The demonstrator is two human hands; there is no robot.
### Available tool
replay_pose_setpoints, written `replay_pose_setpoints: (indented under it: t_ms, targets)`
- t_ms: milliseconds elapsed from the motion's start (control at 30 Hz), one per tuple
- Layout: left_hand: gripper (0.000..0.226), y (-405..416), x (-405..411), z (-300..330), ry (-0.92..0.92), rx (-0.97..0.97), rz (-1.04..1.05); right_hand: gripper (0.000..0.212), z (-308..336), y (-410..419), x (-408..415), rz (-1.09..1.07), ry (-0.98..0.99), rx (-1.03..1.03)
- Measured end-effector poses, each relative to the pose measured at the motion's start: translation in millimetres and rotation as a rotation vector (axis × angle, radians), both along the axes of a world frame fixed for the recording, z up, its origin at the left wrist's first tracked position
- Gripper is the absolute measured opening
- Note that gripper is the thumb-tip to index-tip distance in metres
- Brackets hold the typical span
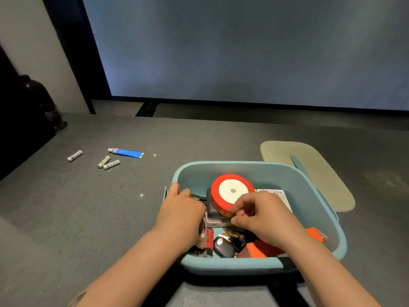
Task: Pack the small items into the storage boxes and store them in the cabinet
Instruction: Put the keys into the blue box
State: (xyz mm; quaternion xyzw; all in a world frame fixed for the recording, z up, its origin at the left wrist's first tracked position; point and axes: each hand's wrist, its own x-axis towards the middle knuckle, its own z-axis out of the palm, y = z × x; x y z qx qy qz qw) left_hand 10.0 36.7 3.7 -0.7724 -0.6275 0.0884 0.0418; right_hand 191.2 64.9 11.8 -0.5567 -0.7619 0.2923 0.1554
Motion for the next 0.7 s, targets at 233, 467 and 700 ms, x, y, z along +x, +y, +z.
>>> replay_pose_setpoints:
  t_ms: [233, 467, 700]
  targets:
    - [0.019, 4, 2, -3, 0.173, -0.062, -0.047, 0.010, -4, 1, -6, 0.013, 0.033, -0.032]
    - [0.021, -3, -9, -7, -0.690, 0.196, 0.060, 0.011, 6, 1, -16, 0.053, 0.030, -0.005]
    - [0.029, -24, -52, -11, -1.238, 0.486, 0.240, 0.014, 19, 1, -60, 0.116, 0.035, 0.054]
